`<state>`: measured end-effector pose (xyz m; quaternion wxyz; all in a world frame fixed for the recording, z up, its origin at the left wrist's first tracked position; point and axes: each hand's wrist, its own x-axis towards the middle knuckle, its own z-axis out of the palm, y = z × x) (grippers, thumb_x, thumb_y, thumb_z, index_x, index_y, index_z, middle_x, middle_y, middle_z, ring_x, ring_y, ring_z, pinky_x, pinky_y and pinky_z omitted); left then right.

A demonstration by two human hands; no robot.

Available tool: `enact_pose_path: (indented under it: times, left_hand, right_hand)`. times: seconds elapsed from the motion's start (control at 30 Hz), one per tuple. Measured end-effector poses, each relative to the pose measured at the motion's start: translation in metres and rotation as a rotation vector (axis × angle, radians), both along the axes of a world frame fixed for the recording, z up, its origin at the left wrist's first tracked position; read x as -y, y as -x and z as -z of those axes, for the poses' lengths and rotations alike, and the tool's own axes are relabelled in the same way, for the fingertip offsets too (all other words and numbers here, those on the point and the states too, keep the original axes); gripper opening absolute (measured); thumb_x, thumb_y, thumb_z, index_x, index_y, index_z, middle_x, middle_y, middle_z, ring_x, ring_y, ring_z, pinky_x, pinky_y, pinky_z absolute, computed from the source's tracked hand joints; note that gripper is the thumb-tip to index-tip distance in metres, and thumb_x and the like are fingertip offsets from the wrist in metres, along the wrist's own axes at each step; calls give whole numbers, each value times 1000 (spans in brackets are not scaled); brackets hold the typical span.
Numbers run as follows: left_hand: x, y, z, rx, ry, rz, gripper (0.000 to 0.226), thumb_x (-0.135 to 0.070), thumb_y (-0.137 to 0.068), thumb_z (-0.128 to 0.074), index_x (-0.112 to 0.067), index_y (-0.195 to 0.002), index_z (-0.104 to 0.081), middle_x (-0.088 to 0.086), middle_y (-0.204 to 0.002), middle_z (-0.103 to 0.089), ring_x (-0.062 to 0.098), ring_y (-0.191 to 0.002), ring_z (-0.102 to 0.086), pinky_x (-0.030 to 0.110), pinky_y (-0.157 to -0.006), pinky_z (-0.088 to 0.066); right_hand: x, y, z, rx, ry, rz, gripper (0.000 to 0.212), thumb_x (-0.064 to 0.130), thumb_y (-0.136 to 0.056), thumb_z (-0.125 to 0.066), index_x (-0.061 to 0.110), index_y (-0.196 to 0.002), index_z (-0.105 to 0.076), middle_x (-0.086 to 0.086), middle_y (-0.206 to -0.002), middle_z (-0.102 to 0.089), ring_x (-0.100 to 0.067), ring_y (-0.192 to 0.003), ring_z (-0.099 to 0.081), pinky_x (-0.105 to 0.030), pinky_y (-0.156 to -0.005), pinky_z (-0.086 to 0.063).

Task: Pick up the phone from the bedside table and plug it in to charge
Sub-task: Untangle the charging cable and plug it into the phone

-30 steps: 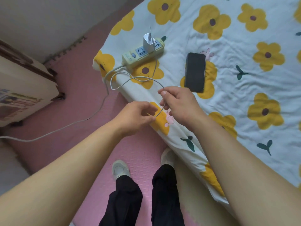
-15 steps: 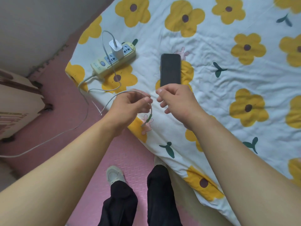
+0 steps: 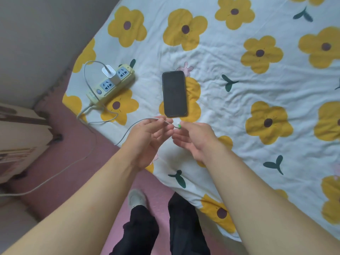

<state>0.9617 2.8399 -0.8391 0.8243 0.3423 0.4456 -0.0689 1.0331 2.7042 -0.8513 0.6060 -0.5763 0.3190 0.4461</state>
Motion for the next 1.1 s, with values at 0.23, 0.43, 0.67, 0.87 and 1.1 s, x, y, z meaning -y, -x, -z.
enact_pose_path:
  times: [0.23, 0.43, 0.67, 0.87, 1.1]
  left_hand:
    - [0, 7, 18, -316, 22, 106, 10, -8, -102, -57, -6, -101, -67, 8, -86, -79, 11, -67, -78, 17, -44, -51]
    - [-12, 0, 26, -473, -198, 512, 27, -27, -102, -59, -7, -89, -71, 13, -90, -83, 14, -49, -70, 22, -44, -51]
    - [-34, -23, 11, -347, -188, 831, 35, -34, -97, -66, -8, -74, -67, 18, -78, -81, 16, -40, -58, 20, -38, -45]
    - [-45, -49, 32, -199, -529, 560, 9, -11, -95, -70, -4, -99, -67, 15, -89, -77, 17, -54, -73, 25, -51, -57]
    - [-39, -67, 70, -218, -648, 479, 4, -12, -94, -69, -9, -97, -67, 5, -77, -72, 16, -51, -74, 39, -66, -67]
  right_hand:
    - [-3, -4, 19, 34, -31, 205, 14, -6, -94, -60, 8, -95, -58, -11, -72, -66, -19, -61, -62, -31, -60, -54]
    - [0, -2, 31, 97, 78, 168, 5, 11, -100, -61, 15, -100, -63, -6, -79, -68, -15, -61, -62, -29, -54, -52]
    - [-4, 4, 42, 266, 293, 24, 8, 21, -99, -65, 20, -93, -69, 0, -76, -72, -12, -64, -66, -23, -51, -52]
    - [-16, 9, 48, 337, 437, -119, 24, 30, -99, -61, 30, -75, -67, 11, -71, -75, 1, -68, -61, -19, -54, -39]
    - [-17, 4, 55, 228, 238, -94, 13, 21, -97, -62, 19, -86, -68, 5, -68, -79, 2, -41, -50, -26, -56, -36]
